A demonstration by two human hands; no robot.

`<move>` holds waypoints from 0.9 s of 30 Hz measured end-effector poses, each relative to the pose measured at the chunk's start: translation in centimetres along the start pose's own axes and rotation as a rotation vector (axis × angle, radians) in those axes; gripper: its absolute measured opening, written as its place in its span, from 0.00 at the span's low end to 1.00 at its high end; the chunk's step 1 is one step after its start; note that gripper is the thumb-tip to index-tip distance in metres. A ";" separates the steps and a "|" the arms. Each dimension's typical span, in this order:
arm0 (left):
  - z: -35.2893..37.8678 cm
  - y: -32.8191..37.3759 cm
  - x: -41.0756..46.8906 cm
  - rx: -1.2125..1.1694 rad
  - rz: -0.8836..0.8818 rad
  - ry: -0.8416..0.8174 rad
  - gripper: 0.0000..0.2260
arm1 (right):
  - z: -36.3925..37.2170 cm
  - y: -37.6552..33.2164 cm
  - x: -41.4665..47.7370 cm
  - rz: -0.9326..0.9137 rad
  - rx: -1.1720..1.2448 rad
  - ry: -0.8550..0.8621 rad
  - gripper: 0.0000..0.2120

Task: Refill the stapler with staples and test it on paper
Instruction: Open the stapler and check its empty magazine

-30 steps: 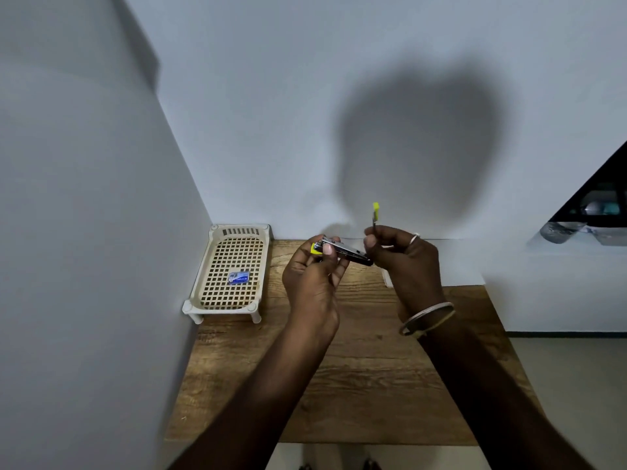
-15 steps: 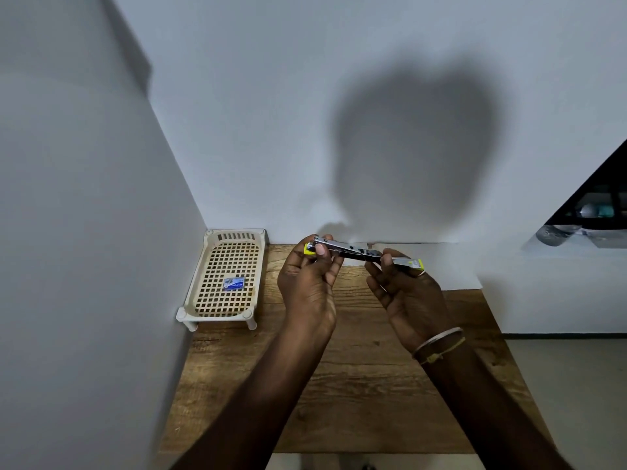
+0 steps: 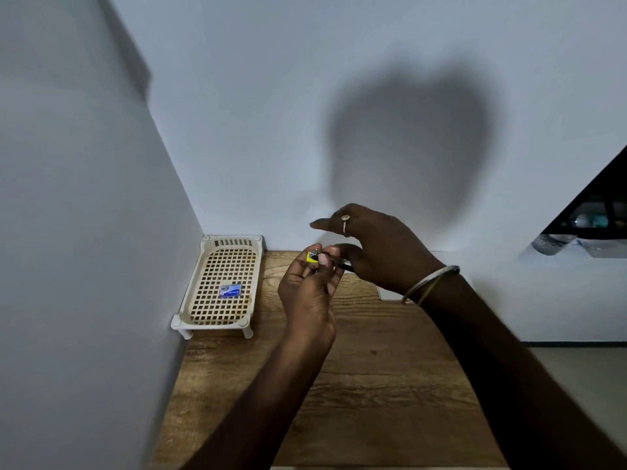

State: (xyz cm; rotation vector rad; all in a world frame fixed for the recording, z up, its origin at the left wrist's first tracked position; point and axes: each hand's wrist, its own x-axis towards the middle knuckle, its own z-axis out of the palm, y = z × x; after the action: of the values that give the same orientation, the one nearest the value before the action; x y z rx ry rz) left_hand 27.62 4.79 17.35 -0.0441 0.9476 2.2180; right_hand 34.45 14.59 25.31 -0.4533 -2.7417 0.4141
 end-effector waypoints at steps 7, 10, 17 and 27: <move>-0.5 0.6 0.5 -0.030 -0.013 0.049 0.11 | 0.3 0.5 0.8 -0.005 0.207 0.017 0.26; -0.7 0.9 0.7 -0.046 -0.009 0.056 0.10 | 0.0 0.9 0.6 0.019 0.291 0.113 0.28; -0.1 2.1 1.0 -0.134 0.002 0.059 0.11 | -0.1 2.4 -1.0 0.053 0.642 0.328 0.19; 0.7 2.4 0.6 -0.171 0.020 0.006 0.11 | 1.5 4.6 -4.5 0.100 0.810 0.346 0.22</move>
State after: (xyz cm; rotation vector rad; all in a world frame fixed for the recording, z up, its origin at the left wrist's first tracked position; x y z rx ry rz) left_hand 25.85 4.49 19.14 -0.1207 0.7628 2.3134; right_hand 39.13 16.88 21.23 -0.3848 -1.9978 1.2591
